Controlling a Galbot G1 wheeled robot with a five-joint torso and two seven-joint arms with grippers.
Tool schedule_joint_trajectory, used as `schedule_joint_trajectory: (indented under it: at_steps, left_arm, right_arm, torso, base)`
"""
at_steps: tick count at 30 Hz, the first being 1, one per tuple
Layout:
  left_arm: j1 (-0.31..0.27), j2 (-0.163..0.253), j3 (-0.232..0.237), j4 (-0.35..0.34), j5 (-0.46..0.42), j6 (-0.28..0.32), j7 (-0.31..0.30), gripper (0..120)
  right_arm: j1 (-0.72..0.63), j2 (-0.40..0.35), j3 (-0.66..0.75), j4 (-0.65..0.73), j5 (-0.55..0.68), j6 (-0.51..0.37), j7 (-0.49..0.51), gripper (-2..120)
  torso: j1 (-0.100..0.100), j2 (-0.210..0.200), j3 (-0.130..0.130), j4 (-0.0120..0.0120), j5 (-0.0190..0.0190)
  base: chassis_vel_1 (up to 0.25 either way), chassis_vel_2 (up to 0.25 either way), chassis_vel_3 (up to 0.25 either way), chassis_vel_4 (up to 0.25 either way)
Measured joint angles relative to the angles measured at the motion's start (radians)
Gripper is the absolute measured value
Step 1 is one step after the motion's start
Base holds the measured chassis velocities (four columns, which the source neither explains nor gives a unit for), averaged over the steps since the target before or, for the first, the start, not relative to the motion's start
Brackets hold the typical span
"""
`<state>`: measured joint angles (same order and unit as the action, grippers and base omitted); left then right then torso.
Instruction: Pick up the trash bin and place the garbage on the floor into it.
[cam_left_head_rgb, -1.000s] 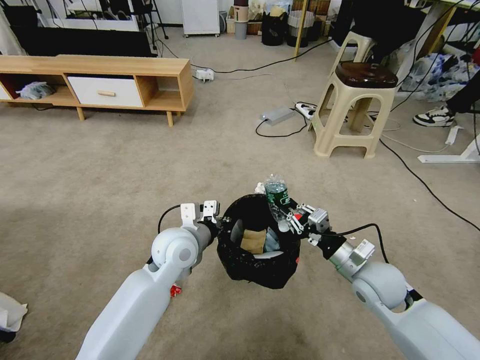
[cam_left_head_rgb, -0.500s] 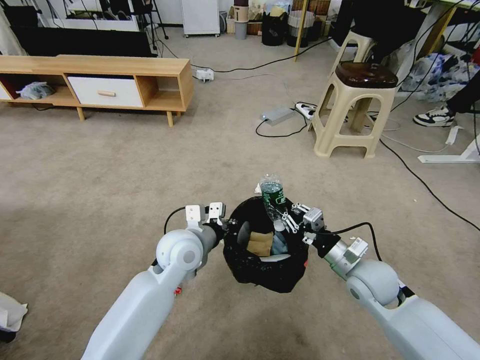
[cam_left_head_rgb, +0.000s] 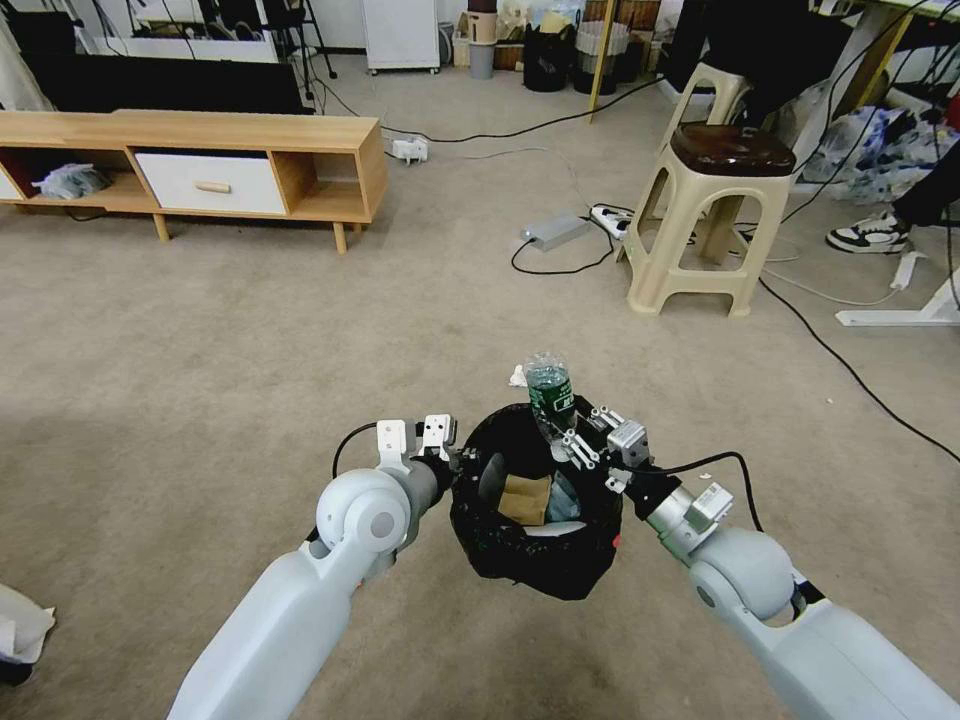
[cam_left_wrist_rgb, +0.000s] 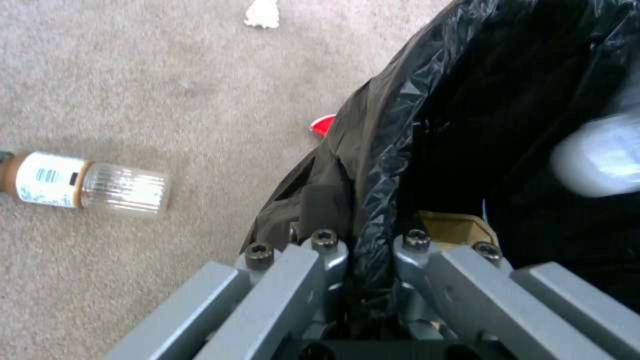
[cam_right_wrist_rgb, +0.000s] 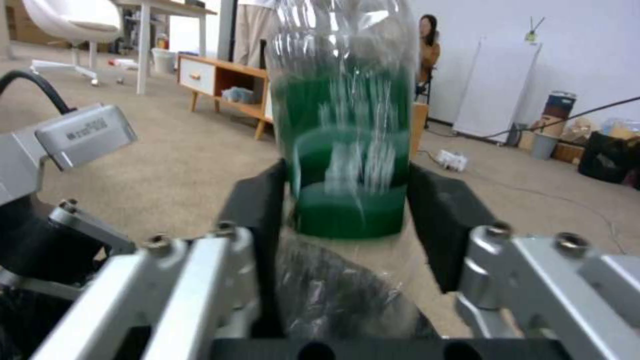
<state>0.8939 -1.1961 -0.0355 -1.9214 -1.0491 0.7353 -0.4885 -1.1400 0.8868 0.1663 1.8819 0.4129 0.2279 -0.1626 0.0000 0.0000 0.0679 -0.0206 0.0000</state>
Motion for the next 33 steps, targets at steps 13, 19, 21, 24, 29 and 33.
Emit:
schedule_joint_trajectory:
  at_steps: [13,19,21,24,29,33]
  left_arm:
    - [0.007,0.008,-0.015,0.003,0.003,0.000,-0.002,0]
    - [0.003,0.007,-0.025,0.016,0.003,0.000,-0.001,0]
    - [0.002,0.007,-0.027,0.018,0.003,0.000,-0.001,0]
    - [-0.001,0.007,-0.033,0.025,0.004,0.000,0.000,0]
    - [-0.005,0.004,-0.055,0.035,0.004,0.000,0.000,0]
    - [-0.005,0.010,-0.076,0.033,-0.002,0.000,-0.003,0]
  right_arm:
    - [0.002,-0.003,0.000,-0.007,0.003,-0.001,0.006,98]
    - [0.010,-0.002,-0.009,-0.015,0.003,-0.001,0.007,100]
    - [0.012,-0.002,-0.009,-0.016,0.004,-0.001,0.007,100]
    - [0.017,-0.003,-0.010,-0.017,0.007,-0.001,0.007,100]
    - [0.025,-0.002,0.007,-0.011,0.012,0.003,0.007,100]
    - [0.025,-0.003,0.036,0.014,0.029,0.003,0.007,100]
  torso:
    - [0.000,0.000,0.000,0.0000,-0.0001]
    - [0.000,0.000,0.000,-0.0001,0.0000]
    - [0.000,0.000,0.000,0.0000,-0.0001]
    - [0.000,0.000,0.000,-0.0001,-0.0001]
    - [0.000,0.000,0.000,-0.0001,0.0000]
    - [0.000,0.000,0.000,-0.0001,-0.0001]
  base:
    - [0.000,0.000,0.000,0.000]
    - [0.000,0.000,0.000,0.000]
    - [0.000,0.000,0.000,0.000]
    - [0.000,0.000,0.000,0.000]
    - [0.000,0.000,0.000,0.000]
    - [0.000,0.000,0.000,0.000]
